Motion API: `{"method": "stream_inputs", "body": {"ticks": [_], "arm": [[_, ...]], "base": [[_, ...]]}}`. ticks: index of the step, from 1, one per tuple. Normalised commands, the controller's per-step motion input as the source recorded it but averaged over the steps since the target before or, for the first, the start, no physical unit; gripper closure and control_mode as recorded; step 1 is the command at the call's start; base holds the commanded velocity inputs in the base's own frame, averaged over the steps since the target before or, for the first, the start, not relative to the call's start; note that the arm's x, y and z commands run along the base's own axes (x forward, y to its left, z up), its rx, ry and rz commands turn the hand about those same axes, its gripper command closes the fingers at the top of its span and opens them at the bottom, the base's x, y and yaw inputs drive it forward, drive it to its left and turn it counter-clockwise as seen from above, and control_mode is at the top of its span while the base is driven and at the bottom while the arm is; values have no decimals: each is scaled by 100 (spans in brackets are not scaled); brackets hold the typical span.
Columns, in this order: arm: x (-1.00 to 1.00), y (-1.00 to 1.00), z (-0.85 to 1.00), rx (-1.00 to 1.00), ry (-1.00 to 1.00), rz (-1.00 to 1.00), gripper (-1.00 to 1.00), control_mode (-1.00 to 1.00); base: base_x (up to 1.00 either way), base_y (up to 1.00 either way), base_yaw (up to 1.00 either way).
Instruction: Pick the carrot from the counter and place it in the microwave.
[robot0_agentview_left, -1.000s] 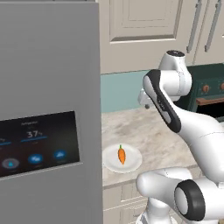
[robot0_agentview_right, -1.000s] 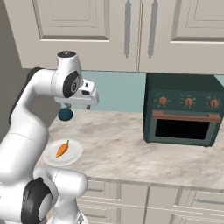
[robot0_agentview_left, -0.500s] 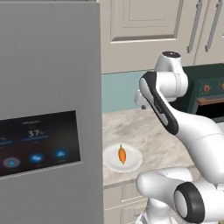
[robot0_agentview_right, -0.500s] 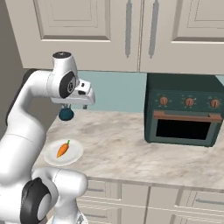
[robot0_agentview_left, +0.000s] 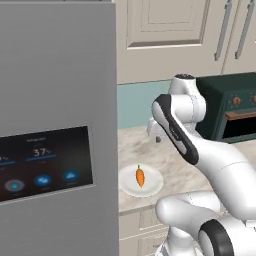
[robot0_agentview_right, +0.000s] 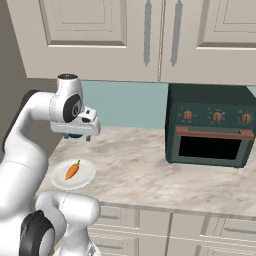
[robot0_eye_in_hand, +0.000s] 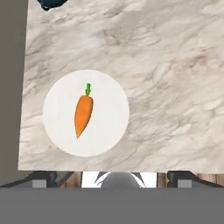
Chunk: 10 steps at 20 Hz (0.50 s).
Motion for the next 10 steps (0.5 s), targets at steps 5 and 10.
{"method": "stream_inputs", "body": {"ticks": [5, 10], "arm": [[11, 71, -82, 0, 32, -1, -100, -100], [6, 13, -100, 1, 11, 0, -100, -100]], "base": [[0, 0, 0], [0, 0, 0]]}}
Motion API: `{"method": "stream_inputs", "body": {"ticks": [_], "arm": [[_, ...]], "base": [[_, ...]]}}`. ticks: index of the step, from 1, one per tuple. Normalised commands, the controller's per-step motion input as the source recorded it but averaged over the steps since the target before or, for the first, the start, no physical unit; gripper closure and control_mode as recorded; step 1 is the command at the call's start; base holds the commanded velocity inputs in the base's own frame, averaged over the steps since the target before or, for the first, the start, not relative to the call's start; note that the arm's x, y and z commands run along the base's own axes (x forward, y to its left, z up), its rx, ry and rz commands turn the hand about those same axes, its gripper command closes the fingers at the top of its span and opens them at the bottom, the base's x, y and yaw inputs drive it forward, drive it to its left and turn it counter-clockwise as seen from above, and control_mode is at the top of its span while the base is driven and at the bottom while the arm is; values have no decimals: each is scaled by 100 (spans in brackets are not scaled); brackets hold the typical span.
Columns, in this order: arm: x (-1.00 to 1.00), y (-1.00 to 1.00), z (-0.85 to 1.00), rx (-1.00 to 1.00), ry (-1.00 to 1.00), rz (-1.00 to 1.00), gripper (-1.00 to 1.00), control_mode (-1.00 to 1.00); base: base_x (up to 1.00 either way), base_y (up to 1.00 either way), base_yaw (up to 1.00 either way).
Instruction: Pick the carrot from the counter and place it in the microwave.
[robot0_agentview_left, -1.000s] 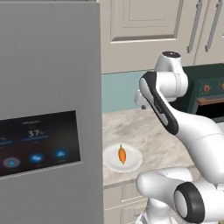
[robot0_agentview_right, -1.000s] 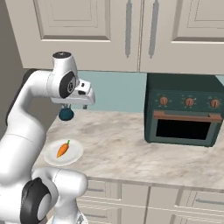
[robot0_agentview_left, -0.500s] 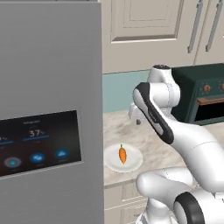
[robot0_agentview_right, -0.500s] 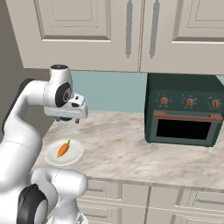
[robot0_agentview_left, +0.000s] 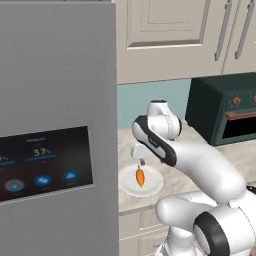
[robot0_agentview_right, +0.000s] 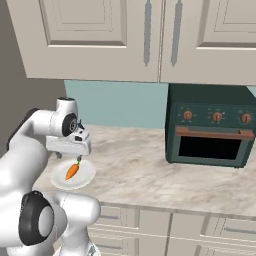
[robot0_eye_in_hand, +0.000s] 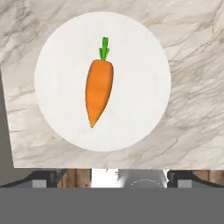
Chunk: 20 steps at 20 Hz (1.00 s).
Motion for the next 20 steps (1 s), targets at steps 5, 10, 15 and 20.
{"method": "stream_inputs", "body": {"ticks": [5, 10, 15, 20], "arm": [[28, 2, -82, 0, 0, 0, -100, -100], [65, 21, -58, 0, 0, 0, -100, -100], [46, 21, -30, 0, 0, 0, -100, -100], [19, 3, -34, 0, 0, 0, -100, -100]], "base": [[0, 0, 0], [0, 0, 0], [0, 0, 0], [0, 0, 0]]}}
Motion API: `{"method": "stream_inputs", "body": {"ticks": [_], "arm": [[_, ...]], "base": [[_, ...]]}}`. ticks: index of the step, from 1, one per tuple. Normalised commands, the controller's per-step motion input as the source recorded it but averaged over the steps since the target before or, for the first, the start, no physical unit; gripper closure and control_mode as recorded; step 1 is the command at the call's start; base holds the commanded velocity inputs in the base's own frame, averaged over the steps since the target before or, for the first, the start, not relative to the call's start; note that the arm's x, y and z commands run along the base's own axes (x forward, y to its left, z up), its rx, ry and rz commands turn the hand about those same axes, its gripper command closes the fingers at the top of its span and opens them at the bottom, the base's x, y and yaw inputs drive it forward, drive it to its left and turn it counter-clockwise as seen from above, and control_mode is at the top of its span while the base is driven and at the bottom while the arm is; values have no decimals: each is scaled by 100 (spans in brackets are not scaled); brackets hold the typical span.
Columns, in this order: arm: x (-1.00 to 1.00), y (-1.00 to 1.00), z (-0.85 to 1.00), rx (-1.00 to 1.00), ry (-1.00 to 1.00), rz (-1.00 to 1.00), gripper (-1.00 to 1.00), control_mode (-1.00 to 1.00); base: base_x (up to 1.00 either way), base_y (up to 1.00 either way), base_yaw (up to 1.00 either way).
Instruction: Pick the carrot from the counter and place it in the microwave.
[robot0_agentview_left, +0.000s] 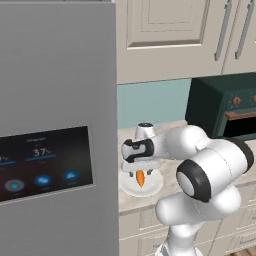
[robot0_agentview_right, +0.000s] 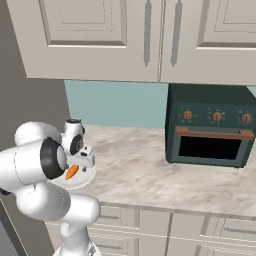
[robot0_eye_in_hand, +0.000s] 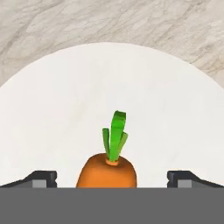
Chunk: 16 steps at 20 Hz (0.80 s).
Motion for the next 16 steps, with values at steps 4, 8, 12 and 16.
{"method": "stream_inputs", "body": {"ticks": [4, 8, 12, 16], "arm": [[3, 0, -28, 0, 3, -2, -100, -100], [-2, 0, -16, 0, 6, -5, 100, -100], [0, 0, -12, 0, 1, -5, 100, -100], [-2, -16, 27, 4, 0, 0, 100, -100]], "base": [[0, 0, 0], [0, 0, 0], [0, 0, 0], [0, 0, 0]]}}
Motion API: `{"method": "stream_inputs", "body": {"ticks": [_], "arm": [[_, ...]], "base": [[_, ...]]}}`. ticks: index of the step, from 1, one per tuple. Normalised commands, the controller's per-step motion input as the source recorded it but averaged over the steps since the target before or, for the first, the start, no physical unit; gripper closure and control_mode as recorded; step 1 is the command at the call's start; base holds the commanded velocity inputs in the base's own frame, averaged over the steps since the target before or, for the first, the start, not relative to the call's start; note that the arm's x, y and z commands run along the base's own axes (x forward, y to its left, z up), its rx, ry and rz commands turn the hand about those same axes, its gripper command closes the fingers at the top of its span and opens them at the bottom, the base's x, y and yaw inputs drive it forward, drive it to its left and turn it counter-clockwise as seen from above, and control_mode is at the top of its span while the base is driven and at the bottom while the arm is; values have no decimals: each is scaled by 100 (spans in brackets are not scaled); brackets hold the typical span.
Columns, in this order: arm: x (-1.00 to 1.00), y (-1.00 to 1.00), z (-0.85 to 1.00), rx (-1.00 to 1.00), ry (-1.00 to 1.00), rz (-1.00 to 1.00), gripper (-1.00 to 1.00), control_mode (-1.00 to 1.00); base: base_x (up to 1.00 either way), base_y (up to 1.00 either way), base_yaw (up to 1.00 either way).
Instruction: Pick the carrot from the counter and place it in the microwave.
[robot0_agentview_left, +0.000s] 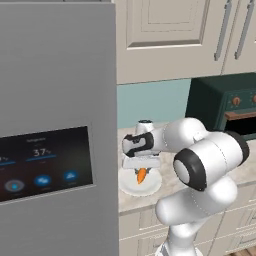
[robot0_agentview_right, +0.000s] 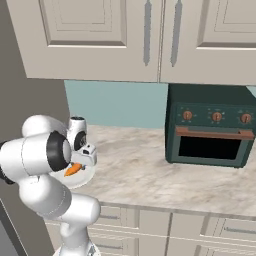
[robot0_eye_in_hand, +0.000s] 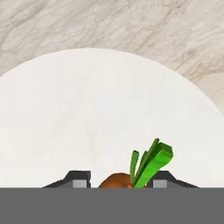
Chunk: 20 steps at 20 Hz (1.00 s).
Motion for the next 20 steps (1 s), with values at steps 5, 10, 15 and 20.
{"method": "stream_inputs", "body": {"ticks": [5, 10, 15, 20], "arm": [[-38, -50, 100, 9, 1, 2, 100, -100], [-83, -61, 100, 5, 0, 8, 100, -100], [-92, -35, 90, 0, -6, 13, 100, -100], [-89, -36, 58, 0, -14, 7, 100, -100]], "base": [[0, 0, 0], [0, 0, 0], [0, 0, 0], [0, 0, 0]]}}
